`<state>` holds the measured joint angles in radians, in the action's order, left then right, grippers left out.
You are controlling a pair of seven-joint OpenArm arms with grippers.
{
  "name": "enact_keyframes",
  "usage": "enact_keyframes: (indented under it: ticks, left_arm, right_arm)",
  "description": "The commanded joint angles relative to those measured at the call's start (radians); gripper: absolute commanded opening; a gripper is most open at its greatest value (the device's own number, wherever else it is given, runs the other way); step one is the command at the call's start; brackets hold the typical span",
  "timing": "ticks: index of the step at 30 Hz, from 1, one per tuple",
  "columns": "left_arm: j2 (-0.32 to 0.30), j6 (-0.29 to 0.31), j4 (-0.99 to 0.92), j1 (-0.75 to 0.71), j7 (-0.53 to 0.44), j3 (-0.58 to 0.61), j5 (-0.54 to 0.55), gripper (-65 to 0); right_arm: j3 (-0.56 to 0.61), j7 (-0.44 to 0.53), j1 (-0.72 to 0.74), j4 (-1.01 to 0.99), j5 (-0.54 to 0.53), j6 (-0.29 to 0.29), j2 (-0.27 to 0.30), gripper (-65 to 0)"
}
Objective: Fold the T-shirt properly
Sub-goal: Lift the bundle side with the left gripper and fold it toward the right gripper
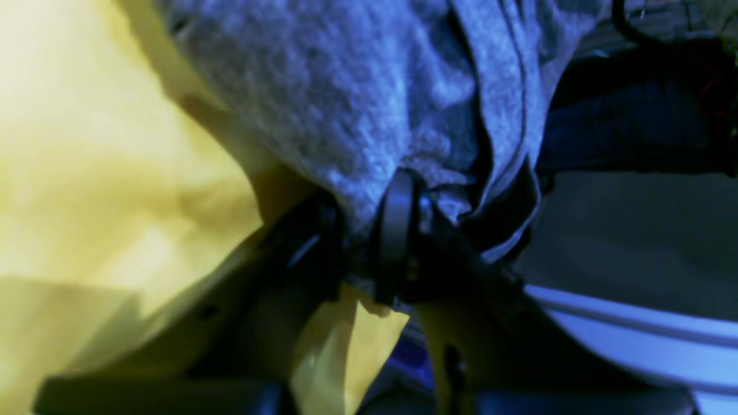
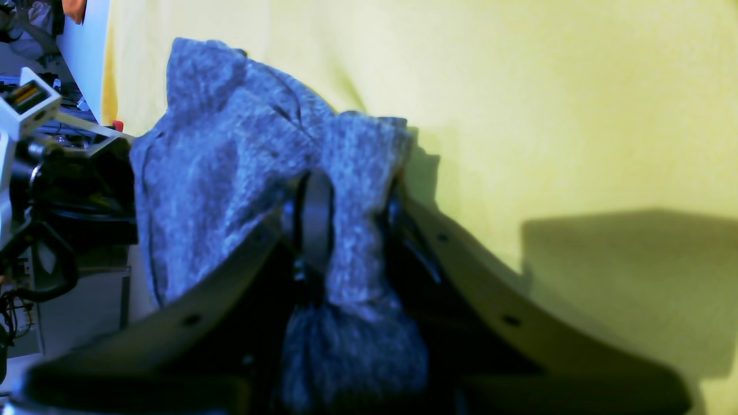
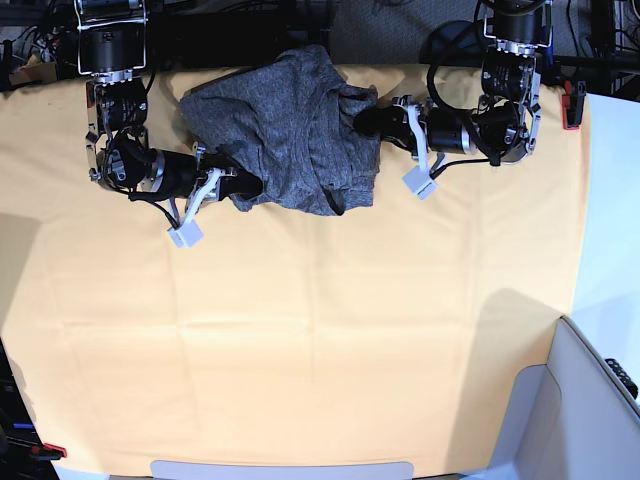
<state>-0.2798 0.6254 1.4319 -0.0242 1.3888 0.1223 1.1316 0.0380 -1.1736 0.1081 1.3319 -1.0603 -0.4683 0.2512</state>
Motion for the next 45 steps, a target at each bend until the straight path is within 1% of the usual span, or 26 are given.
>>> enact_keyframes:
  ticks: [1, 4, 8, 10, 11, 16, 18, 20, 22, 24, 26, 29, 30, 33, 35, 39, 41, 44, 45]
  left_arm:
    - [-0.005, -0.006, 0.005, 0.034, 0.008, 0.01, -0.092, -64.8]
    - [-0.005, -0.006, 0.005, 0.085, 0.008, 0.03, -0.15, -64.8]
    - [-0.002, -0.006, 0.004, 0.166, 0.008, 0.072, -0.235, -65.0]
    - [0.017, -0.006, 0.004, 0.201, 0.008, 0.084, -0.27, -65.0]
    - [0.024, -0.006, 0.0, 0.218, 0.008, 0.084, -0.293, -65.0]
    - [0.096, -0.006, -0.081, 0.298, 0.008, 0.084, -0.39, -65.0]
    - [0.13, -0.006, -0.104, 0.324, 0.008, 0.086, -0.424, -65.0]
    - [0.161, -0.005, -0.128, 0.349, 0.008, 0.086, -0.456, -65.0]
    - [0.193, -0.003, -0.151, 0.379, 0.008, 0.089, -0.485, -65.0]
    - [0.207, -0.003, -0.182, 0.409, 0.008, 0.142, -0.503, -65.0]
    - [0.213, -0.003, -0.222, 0.438, 0.008, 0.216, -0.513, -65.0]
    - [0.216, -0.003, -0.273, 0.467, -0.045, 0.299, -0.513, -65.0]
    - [0.227, -0.003, -0.297, 0.482, -0.065, 0.325, -0.513, -65.0]
    - [0.25, -0.003, -0.363, 0.513, -0.099, 0.376, -0.513, -65.0]
    - [0.264, -0.003, -0.375, 0.524, -0.121, 0.394, -0.513, -65.0]
    - [0.273, -0.003, -0.375, 0.536, -0.13, 0.426, -0.513, -65.0]
    - [0.291, -0.003, -0.375, 0.564, -0.136, 0.443, -0.513, -65.0]
    - [0.299, -0.003, -0.371, 0.576, -0.156, 0.44, -0.511, -65.0]
    - [0.301, -0.003, -0.365, 0.583, -0.157, 0.44, -0.511, -65.0]
  right_arm:
    - [0.001, -0.029, -0.006, 0.004, 0.019, 0.01, 0.003, -60.6]
    - [0.0, -0.021, -0.034, 0.031, 0.021, 0.01, 0.001, -61.2]
    - [0.0, 0.054, -0.101, 0.133, 0.021, 0.021, 0.001, -61.2]
    - [0.0, 0.073, -0.127, 0.165, 0.021, 0.029, 0.001, -61.2]
    - [0.0, 0.082, -0.143, 0.177, 0.021, 0.046, 0.001, -61.2]
    - [0.0, 0.152, -0.218, 0.271, 0.019, 0.15, 0.0, -61.2]
    - [0.0, 0.195, -0.247, 0.317, 0.018, 0.193, 0.0, -61.2]
    - [0.0, 0.251, -0.273, 0.354, 0.015, 0.243, 0.0, -61.2]
    - [0.0, 0.298, -0.301, 0.387, 0.015, 0.313, 0.0, -61.2]
    - [0.0, 0.349, -0.33, 0.412, 0.013, 0.382, 0.0, -61.2]
    - [0.0, 0.401, -0.364, 0.443, 0.015, 0.44, -0.02, -61.2]
    - [-0.014, 0.442, -0.402, 0.472, 0.021, 0.5, -0.046, -61.2]
    - [-0.031, 0.447, -0.417, 0.476, 0.019, 0.52, -0.062, -61.2]
    - [-0.091, 0.446, -0.454, 0.476, 0.021, 0.549, -0.125, -61.2]
    - [-0.12, 0.446, -0.477, 0.476, 0.021, 0.553, -0.152, -61.2]
    - [-0.137, 0.444, -0.486, 0.476, 0.021, 0.553, -0.161, -61.2]
    - [-0.137, 0.447, -0.486, 0.475, 0.021, 0.555, -0.161, -61.2]
    - [-0.134, 0.449, -0.479, 0.473, 0.022, 0.555, -0.166, -61.2]
    - [-0.132, 0.449, -0.479, 0.473, 0.024, 0.555, -0.177, -61.2]
